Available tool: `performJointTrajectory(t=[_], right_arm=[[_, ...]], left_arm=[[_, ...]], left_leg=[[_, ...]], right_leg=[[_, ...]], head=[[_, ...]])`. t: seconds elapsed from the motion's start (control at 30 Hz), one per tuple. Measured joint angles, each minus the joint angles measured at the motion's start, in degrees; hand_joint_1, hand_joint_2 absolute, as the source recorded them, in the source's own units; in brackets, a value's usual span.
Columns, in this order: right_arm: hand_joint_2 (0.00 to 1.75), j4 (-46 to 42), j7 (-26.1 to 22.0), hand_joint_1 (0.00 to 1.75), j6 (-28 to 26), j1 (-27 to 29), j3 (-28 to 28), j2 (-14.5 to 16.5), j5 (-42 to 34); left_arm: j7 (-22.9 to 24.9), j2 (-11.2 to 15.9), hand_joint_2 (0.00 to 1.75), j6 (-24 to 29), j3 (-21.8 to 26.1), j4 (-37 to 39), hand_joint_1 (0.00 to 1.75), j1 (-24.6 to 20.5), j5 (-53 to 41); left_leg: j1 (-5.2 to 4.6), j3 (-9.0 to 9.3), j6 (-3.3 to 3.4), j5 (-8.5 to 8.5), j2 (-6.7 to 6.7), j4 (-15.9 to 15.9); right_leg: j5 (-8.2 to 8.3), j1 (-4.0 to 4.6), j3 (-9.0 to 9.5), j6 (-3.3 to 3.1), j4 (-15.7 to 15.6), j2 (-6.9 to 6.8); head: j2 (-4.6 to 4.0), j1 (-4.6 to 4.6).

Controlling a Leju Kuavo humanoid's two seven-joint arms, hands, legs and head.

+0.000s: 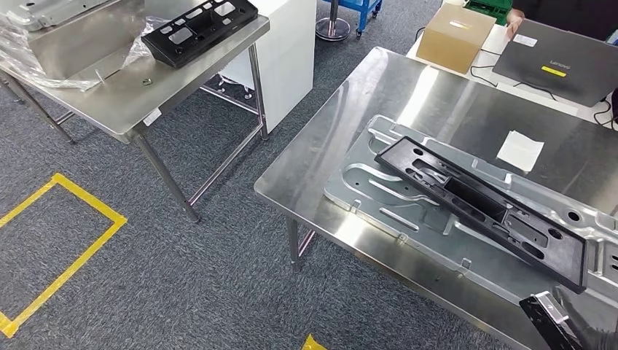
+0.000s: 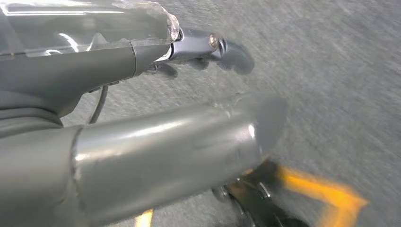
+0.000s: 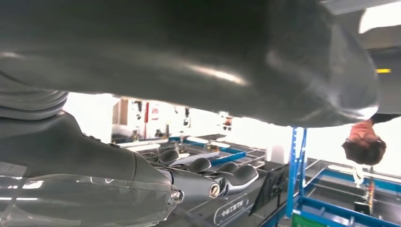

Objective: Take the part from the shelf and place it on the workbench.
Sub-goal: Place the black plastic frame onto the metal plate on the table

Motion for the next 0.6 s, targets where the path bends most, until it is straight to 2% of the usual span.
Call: performJointTrajectory(t=[0.03,0.07,0.1,0.13,0.2,0.23,0.27,0.3,0.33,0.37,0.4,0.43,0.47,0.5,0.53,0.57,0.6], right_arm=[[0.00,0.2,1.2,0.00,0.0,-0.9,0.9,0.0,1.1],[0.00,0.4,2.6,0.00,-0.1,-1.6,1.9,0.0,1.8],[0.00,0.5,4.1,0.00,-0.2,-2.1,3.0,-0.1,2.2],[0.00,0.6,5.4,0.00,-0.4,-2.3,4.0,-0.4,2.2],[0.00,0.7,7.3,0.00,-0.7,-2.4,5.5,-1.0,2.0],[0.00,0.7,7.8,0.00,-0.9,-2.4,6.2,-1.3,1.8],[0.00,0.8,8.1,0.00,-1.1,-2.3,6.7,-1.4,1.7],[0.00,0.8,8.2,0.00,-1.2,-2.3,7.2,-1.5,1.7],[0.00,0.8,8.3,0.00,-1.3,-2.2,7.7,-1.5,1.6],[0.00,0.8,8.3,0.00,-1.3,-2.1,8.1,-1.6,1.6],[0.00,0.8,8.3,0.00,-1.4,-2.0,8.5,-1.6,1.6],[0.00,0.8,8.3,0.00,-1.6,-1.9,8.9,-1.6,1.6],[0.00,0.8,8.3,0.00,-1.7,-1.8,9.3,-1.6,1.6],[0.00,0.8,8.2,0.00,-1.9,-1.6,9.5,-1.6,1.6],[0.00,0.7,8.2,0.00,-2.0,-1.3,9.7,-1.6,1.6],[0.00,0.6,8.1,0.00,-2.1,-1.1,9.8,-1.6,1.6],[0.00,0.5,8.1,0.00,-2.1,-0.9,9.9,-1.6,1.6]], left_arm=[[2.1,-1.8,0.00,2.4,-1.6,0.6,0.00,-0.9,0.5],[3.6,-3.3,0.00,4.2,-3.1,1.2,0.00,-1.9,1.1],[4.3,-4.6,0.00,5.3,-4.4,1.9,0.00,-2.8,1.6],[4.6,-5.6,0.00,5.7,-5.6,2.6,0.00,-3.5,2.1],[4.7,-6.5,0.00,5.9,-7.2,3.6,0.00,-4.0,3.1],[4.6,-6.6,0.00,5.9,-7.9,3.9,0.00,-4.0,3.5],[4.6,-6.6,0.00,6.0,-8.4,4.0,0.00,-4.0,3.9],[4.5,-6.6,0.00,6.0,-8.8,4.1,0.00,-4.0,4.3],[4.4,-6.6,0.00,6.0,-9.2,4.2,0.00,-3.9,4.5],[4.3,-6.6,0.00,6.0,-9.5,4.3,0.00,-4.0,4.7],[4.2,-6.7,0.00,6.0,-9.8,4.4,0.00,-4.0,5.0],[4.2,-6.7,0.00,5.9,-10.2,4.5,0.00,-4.0,5.1],[4.1,-6.8,0.00,5.9,-10.5,4.6,0.00,-4.0,5.3],[4.1,-6.9,0.00,5.9,-10.8,4.7,0.00,-4.0,5.4],[4.1,-7.0,0.00,5.9,-11.1,4.8,0.00,-4.1,5.6],[4.1,-7.1,0.00,5.9,-11.2,4.8,0.00,-4.2,5.7],[4.1,-7.1,0.00,5.9,-11.4,4.8,0.00,-4.3,5.9]], left_leg=[[-0.11,-0.80,-0.20,0.34,-0.10,0.6],[-0.21,-1.34,-0.46,0.67,-0.20,1.0],[-0.29,-1.68,-0.74,1.01,-0.31,1.3],[-0.29,-1.86,-1.07,1.41,-0.38,1.4],[-0.19,-2.21,-1.81,1.73,-0.48,1.6],[-0.10,-2.65,-2.16,0.74,-0.55,2.3],[-0.01,-3.39,-2.49,-1.33,-0.63,4.1],[0.16,-4.39,-2.77,-4.25,-0.67,7.1],[0.25,-5.46,-3.02,-7.13,-0.68,10.8],[0.33,-6.29,-3.24,-9.15,-0.68,14.6],[0.39,-6.51,-3.39,-9.78,-0.67,17.3],[0.45,-5.86,-3.45,-9.08,-0.67,18.2],[0.51,-4.11,-3.42,-7.50,-0.67,16.9],[0.56,-1.36,-3.31,-5.94,-0.68,13.7],[0.56,1.95,-3.11,-5.34,-0.73,9.3],[0.47,4.87,-2.80,-5.42,-0.79,5.0],[0.35,6.80,-2.46,-5.85,-0.87,1.8]], right_leg=[[0.12,-0.01,3.01,-0.07,-4.3,-0.01],[-0.30,0.05,5.27,-0.35,-7.8,-0.02],[-1.01,0.20,6.72,-0.73,-10.2,-0.01],[-1.33,0.46,7.10,-1.22,-11.1,0.01],[-0.32,0.38,6.42,-2.17,-11.4,0.00],[0.38,0.27,5.87,-2.69,-11.6,0.00],[1.10,0.11,5.16,-3.07,-11.8,-0.01],[1.75,0.08,4.35,-3.32,-11.7,-0.03],[2.38,0.09,3.43,-3.46,-11.6,-0.03],[3.00,0.10,2.50,-3.42,-11.4,-0.07],[3.60,0.11,1.57,-3.35,-11.2,-0.14],[4.15,0.11,0.65,-3.23,-11.0,-0.20],[4.66,0.11,-0.24,-3.08,-10.7,-0.25],[5.15,0.11,-1.06,-2.89,-10.4,-0.28],[5.60,0.15,-1.74,-2.65,-10.2,-0.27],[6.05,0.19,-2.23,-2.35,-9.9,-0.28],[6.53,0.22,-2.45,-2.01,-9.8,-0.29]], head=[[0.00,0.03],[0.00,0.03],[0.00,0.18],[0.00,0.32],[0.00,0.58],[0.00,0.51],[0.00,0.36],[0.00,0.19],[0.00,0.03],[0.00,-0.06],[0.00,-0.08],[0.00,-0.08],[0.00,-0.08],[0.00,-0.09],[0.00,-0.09],[0.00,-0.07],[0.00,-0.02]])
